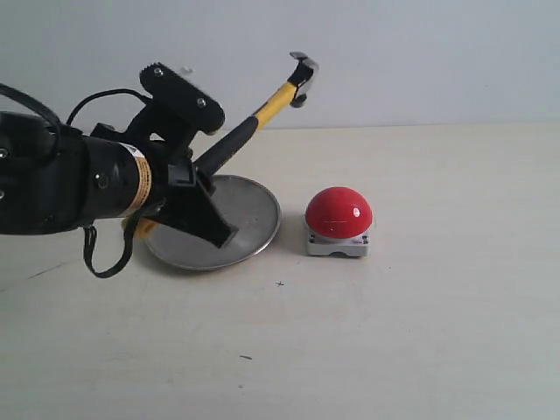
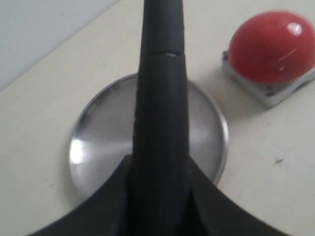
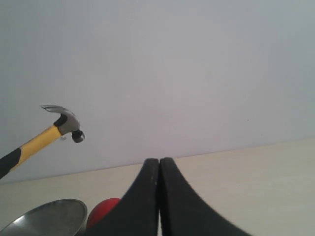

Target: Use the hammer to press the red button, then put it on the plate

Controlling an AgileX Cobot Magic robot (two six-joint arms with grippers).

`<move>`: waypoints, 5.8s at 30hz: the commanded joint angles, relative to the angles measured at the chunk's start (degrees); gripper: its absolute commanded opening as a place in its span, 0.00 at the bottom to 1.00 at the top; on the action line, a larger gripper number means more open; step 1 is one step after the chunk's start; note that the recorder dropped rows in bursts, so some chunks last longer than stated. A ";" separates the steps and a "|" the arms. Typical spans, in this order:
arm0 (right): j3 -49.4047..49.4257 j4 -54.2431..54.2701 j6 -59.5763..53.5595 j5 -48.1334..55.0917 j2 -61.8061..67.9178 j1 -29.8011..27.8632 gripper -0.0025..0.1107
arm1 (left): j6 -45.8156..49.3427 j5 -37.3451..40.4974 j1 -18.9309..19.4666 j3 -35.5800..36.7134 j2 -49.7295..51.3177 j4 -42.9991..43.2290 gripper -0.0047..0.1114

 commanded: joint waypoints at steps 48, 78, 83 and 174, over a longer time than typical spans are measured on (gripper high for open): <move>0.27 -0.37 -0.06 0.36 -0.28 0.05 0.02 | 0.00 2.13 -15.25 -6.71 3.44 -27.31 0.04; 0.27 0.47 -0.06 0.06 -0.28 0.05 0.02 | -10.93 -52.14 15.70 13.31 -1.00 -30.23 0.04; 0.27 0.47 -0.06 0.06 -0.28 0.05 0.02 | -10.69 -58.81 16.88 12.90 6.85 -32.17 0.04; 0.27 0.47 -0.06 1.49 -0.28 0.05 0.02 | -24.40 -58.17 20.17 5.31 24.97 -30.94 0.37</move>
